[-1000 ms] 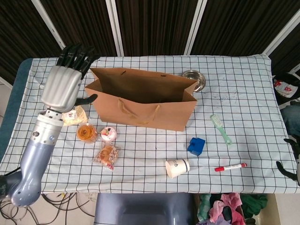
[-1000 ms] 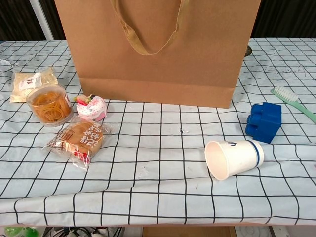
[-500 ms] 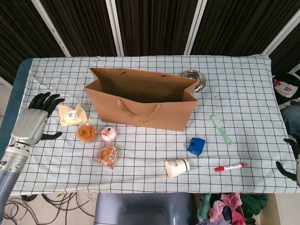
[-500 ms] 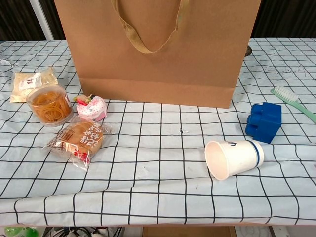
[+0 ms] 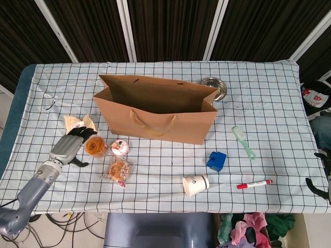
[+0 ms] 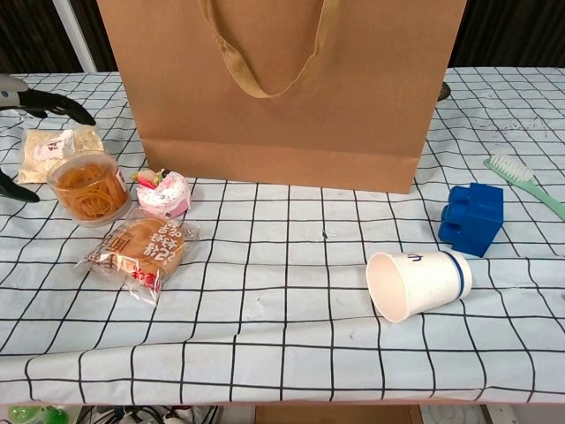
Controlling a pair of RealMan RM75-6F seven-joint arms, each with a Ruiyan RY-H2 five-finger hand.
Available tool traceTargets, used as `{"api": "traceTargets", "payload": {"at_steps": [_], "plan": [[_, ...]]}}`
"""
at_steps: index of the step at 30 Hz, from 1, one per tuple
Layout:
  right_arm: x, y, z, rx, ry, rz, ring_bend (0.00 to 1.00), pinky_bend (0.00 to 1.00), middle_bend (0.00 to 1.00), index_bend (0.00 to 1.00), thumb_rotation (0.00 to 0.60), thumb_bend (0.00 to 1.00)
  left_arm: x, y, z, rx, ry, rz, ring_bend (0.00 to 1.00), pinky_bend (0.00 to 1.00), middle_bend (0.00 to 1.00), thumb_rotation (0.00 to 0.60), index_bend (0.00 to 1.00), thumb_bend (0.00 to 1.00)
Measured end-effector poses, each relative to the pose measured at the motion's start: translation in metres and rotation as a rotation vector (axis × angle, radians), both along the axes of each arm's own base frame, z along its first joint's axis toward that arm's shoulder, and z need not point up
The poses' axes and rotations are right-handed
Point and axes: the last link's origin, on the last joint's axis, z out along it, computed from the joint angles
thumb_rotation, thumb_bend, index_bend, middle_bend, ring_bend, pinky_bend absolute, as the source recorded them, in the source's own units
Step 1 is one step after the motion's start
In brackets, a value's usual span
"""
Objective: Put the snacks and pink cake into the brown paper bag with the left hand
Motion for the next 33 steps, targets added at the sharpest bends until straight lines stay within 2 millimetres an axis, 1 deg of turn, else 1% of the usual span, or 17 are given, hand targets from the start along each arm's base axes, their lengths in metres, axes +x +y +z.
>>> {"api": "traceTargets", "payload": {"at_steps": [3,10,13,16,19,21,26,28,30,33], "plan": [[0.001,0.000,0.000,0.001,0.000,0.003,0.25,0.33,0.11,0.21,0.600,0.21,0.002,0.004,-0.011,-0.007,0.003,0.001,0.00,0.08,0.08,0.600,0.13,0.00],[0.000,0.000,0.002,-0.004,-0.003,-0.001,0.25,0.33,0.11,0.21,0.600,0.21,-0.002,0.017,-0.033,-0.016,0.027,0.027,0.00,0.10,0.09,0.600,0.14,0.00],[0.000,0.001,0.002,-0.005,-0.003,0.001,0.25,0.33,0.11,0.21,0.600,0.21,-0.002,0.021,-0.040,-0.025,0.030,0.031,0.00,0.12,0.11,0.600,0.16,0.00],[0.000,0.001,0.002,-0.006,-0.004,0.000,0.25,0.33,0.11,0.21,0.600,0.21,-0.003,0.024,-0.046,-0.023,0.031,0.031,0.03,0.16,0.15,0.600,0.18,0.02],[0.000,0.001,0.002,-0.006,-0.005,-0.001,0.25,0.33,0.11,0.21,0.600,0.21,-0.003,0.026,-0.049,-0.009,0.027,0.020,0.12,0.24,0.22,0.600,0.20,0.08],[0.000,0.001,0.003,-0.006,-0.006,-0.001,0.25,0.33,0.11,0.21,0.600,0.21,-0.003,0.027,-0.050,-0.004,0.025,0.017,0.19,0.29,0.26,0.600,0.23,0.14],[0.000,0.001,0.003,-0.006,-0.007,-0.002,0.25,0.33,0.11,0.21,0.600,0.21,-0.008,0.027,-0.051,-0.015,0.073,0.009,0.24,0.36,0.34,0.600,0.29,0.22],[0.000,0.001,0.003,-0.007,-0.008,-0.002,0.25,0.33,0.11,0.21,0.600,0.21,-0.008,0.028,-0.051,-0.001,0.091,-0.003,0.27,0.40,0.38,0.600,0.32,0.27],[0.000,0.001,0.003,-0.009,-0.009,-0.001,0.25,0.33,0.11,0.21,0.600,0.21,-0.008,0.029,-0.050,0.017,0.096,-0.011,0.33,0.46,0.44,0.600,0.37,0.33],[0.000,0.001,0.004,-0.011,-0.010,0.000,0.25,0.33,0.11,0.21,0.600,0.21,-0.006,0.031,-0.049,0.051,0.104,-0.031,0.38,0.52,0.51,0.600,0.42,0.37]]}}
